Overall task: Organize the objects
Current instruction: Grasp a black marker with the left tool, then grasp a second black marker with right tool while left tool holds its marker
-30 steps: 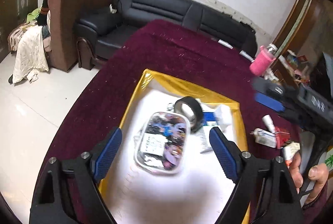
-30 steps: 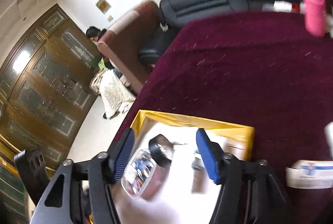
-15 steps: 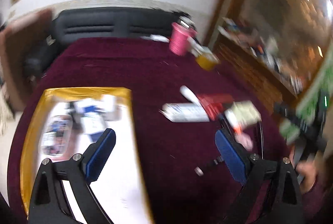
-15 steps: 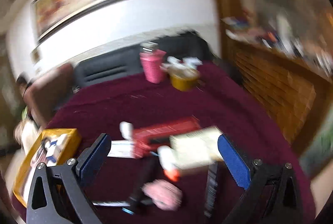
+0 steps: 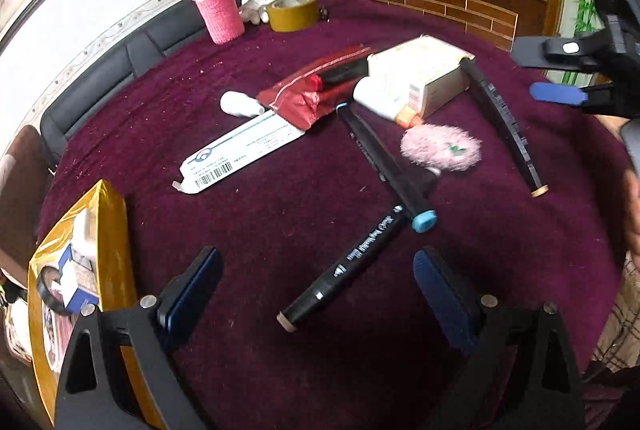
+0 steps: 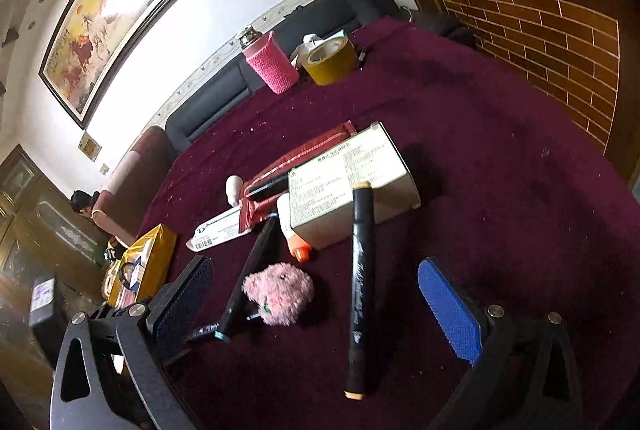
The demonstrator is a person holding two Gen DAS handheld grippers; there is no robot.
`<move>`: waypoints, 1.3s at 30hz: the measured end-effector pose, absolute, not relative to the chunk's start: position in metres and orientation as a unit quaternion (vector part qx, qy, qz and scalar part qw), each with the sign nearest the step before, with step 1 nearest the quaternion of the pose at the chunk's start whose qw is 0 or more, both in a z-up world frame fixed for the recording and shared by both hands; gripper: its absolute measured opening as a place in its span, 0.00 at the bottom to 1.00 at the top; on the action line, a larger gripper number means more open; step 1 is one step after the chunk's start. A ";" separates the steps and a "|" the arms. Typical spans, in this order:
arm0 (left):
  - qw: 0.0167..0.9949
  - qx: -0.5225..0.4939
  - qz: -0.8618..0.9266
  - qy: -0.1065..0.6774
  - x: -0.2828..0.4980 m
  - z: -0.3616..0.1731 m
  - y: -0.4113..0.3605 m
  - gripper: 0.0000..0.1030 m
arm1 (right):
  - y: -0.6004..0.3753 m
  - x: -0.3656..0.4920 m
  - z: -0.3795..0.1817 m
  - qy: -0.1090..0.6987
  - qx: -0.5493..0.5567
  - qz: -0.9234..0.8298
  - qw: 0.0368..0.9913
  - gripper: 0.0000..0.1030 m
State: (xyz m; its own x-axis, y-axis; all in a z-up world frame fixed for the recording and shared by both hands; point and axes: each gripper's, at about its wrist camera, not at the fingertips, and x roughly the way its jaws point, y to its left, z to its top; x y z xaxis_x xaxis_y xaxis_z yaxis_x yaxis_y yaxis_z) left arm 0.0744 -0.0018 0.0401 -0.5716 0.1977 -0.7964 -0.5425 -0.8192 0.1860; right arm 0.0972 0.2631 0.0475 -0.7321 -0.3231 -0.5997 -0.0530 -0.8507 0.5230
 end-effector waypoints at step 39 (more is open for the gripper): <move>0.196 -0.500 0.843 0.034 0.073 0.019 -0.042 0.22 | 0.129 -0.005 0.028 -0.199 0.499 -0.831 0.141 0.99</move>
